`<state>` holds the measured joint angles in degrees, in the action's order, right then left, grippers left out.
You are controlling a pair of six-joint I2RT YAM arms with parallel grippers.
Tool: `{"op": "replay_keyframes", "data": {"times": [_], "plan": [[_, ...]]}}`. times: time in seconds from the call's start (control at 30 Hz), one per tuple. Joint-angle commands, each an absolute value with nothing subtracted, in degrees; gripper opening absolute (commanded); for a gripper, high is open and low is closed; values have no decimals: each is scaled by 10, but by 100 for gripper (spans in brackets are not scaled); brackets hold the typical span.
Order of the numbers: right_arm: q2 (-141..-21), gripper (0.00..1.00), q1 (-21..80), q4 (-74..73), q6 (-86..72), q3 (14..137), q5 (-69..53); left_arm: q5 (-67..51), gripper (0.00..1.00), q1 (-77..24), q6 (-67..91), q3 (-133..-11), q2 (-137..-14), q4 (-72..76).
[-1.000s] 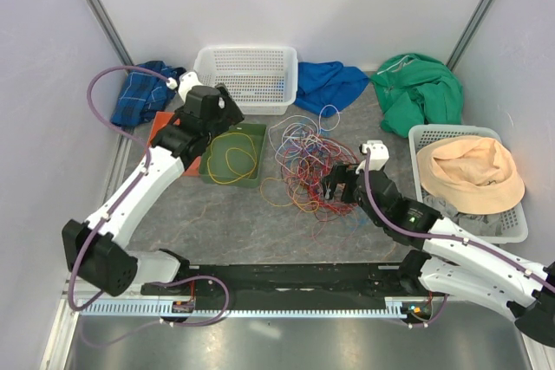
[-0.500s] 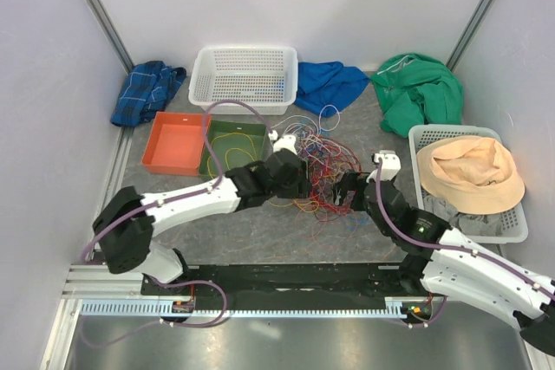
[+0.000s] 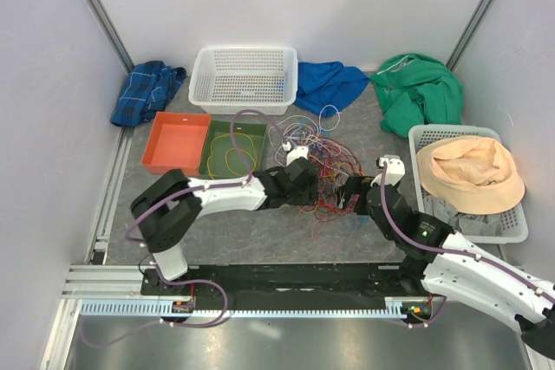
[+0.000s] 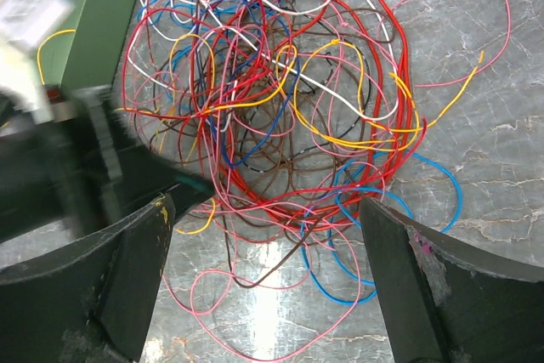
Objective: Untangle the cables
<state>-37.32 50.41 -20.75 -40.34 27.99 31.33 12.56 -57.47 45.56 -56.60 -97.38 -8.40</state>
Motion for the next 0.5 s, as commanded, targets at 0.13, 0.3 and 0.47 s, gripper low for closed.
{"op": "replay_keyframes", "data": {"times": [0.13,0.3,0.47], "plan": [[-361,98,504,-218,-402,291,322,163,33,-577,474,-629,-1017,-118],[-365,98,504,-219,-399,300,324,168,2,-576,453,-616,-948,-113],[-334,98,504,-230,-396,308,339,167,2,-577,391,-623,-835,-87]]}}
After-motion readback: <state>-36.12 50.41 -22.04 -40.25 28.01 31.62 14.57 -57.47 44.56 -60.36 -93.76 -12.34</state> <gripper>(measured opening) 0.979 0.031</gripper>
